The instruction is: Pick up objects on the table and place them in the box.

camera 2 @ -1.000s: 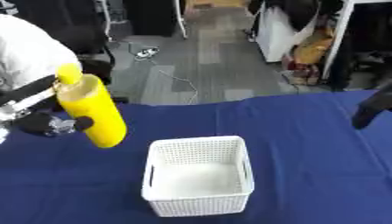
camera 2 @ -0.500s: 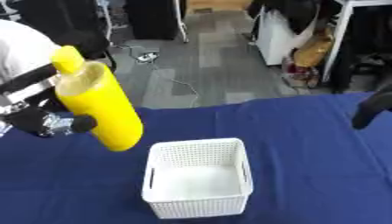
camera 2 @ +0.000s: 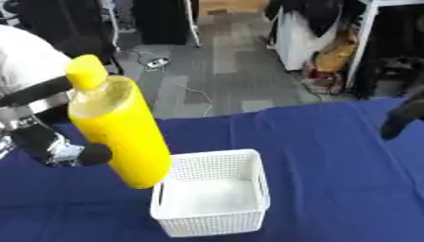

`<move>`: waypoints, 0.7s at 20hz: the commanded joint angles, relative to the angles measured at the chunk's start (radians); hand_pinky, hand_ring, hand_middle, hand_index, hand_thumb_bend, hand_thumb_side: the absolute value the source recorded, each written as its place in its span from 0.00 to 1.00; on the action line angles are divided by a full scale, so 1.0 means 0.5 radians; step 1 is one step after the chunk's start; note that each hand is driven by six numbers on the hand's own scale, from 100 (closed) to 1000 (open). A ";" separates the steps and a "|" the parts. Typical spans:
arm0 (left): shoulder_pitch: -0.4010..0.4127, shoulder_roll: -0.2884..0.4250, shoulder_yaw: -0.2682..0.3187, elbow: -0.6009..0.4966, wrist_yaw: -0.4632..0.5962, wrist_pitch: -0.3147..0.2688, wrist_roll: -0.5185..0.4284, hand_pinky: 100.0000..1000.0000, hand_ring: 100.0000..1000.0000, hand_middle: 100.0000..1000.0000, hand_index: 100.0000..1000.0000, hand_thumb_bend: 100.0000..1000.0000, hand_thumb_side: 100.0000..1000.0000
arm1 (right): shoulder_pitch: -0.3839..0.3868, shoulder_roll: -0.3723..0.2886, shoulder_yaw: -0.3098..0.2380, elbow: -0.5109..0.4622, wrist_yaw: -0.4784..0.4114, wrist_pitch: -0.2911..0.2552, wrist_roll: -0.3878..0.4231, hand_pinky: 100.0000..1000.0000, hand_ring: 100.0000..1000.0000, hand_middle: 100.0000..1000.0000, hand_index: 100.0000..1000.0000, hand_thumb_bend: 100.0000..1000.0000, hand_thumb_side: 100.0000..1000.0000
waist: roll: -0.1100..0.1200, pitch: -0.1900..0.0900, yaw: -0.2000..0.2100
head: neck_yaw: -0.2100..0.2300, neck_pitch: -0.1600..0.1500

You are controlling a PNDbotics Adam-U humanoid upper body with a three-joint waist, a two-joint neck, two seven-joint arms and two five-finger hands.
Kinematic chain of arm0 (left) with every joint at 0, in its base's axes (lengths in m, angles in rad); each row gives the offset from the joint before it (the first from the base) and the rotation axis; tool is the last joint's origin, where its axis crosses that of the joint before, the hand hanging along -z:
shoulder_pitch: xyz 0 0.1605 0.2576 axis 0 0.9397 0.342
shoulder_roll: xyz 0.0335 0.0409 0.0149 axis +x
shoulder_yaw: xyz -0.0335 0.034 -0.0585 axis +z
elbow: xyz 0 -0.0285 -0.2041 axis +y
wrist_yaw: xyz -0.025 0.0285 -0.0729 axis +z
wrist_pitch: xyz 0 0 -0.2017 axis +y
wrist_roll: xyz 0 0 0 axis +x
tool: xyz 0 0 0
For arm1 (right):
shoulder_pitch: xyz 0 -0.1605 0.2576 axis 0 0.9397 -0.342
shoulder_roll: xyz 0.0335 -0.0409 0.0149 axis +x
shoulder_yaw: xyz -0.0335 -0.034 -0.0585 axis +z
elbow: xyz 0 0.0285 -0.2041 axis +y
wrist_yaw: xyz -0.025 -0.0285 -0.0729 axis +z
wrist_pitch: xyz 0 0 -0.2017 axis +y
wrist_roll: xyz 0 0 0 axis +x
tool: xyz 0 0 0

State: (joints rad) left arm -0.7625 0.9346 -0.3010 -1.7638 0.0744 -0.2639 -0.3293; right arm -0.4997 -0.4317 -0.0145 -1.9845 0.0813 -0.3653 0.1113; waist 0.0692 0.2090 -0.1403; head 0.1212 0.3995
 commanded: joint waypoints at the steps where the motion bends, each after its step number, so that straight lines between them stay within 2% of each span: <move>1: -0.057 -0.005 -0.009 -0.007 0.016 0.000 -0.029 0.00 0.00 0.00 0.23 0.13 0.73 | -0.036 -0.031 -0.002 -0.031 -0.011 -0.006 0.001 0.37 0.36 0.42 0.59 0.21 0.91 | -0.002 -0.042 -0.006 | 0.001 -0.024; 2: -0.068 -0.022 -0.015 0.005 0.011 -0.001 -0.033 0.00 0.00 0.00 0.23 0.13 0.73 | -0.039 -0.029 -0.001 -0.031 -0.012 -0.007 0.002 0.37 0.36 0.42 0.59 0.21 0.91 | -0.001 -0.041 -0.009 | 0.002 -0.026; 3: -0.079 -0.039 -0.021 0.020 0.002 -0.005 -0.036 0.00 0.00 0.00 0.23 0.12 0.67 | -0.041 -0.027 -0.001 -0.031 -0.013 -0.007 0.002 0.37 0.36 0.42 0.59 0.21 0.91 | -0.001 -0.041 -0.011 | 0.002 -0.028; 4: -0.091 -0.056 -0.028 0.037 -0.007 -0.010 -0.037 0.00 0.00 0.00 0.23 0.13 0.73 | -0.043 -0.024 0.000 -0.031 -0.015 -0.007 0.003 0.37 0.36 0.42 0.59 0.21 0.91 | -0.001 -0.041 -0.014 | 0.004 -0.030; 14: -0.191 -0.189 -0.105 0.260 -0.178 -0.100 -0.062 0.00 0.00 0.00 0.24 0.12 0.72 | -0.068 0.002 0.005 -0.031 -0.027 -0.006 0.012 0.37 0.36 0.42 0.59 0.21 0.91 | -0.002 -0.035 -0.043 | 0.004 -0.043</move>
State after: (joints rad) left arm -0.8371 0.8317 -0.3586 -1.6421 -0.0029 -0.3051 -0.3604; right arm -0.5176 -0.4265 -0.0088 -1.9845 0.0731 -0.3686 0.1156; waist 0.0719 0.2090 -0.1612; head 0.1225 0.3908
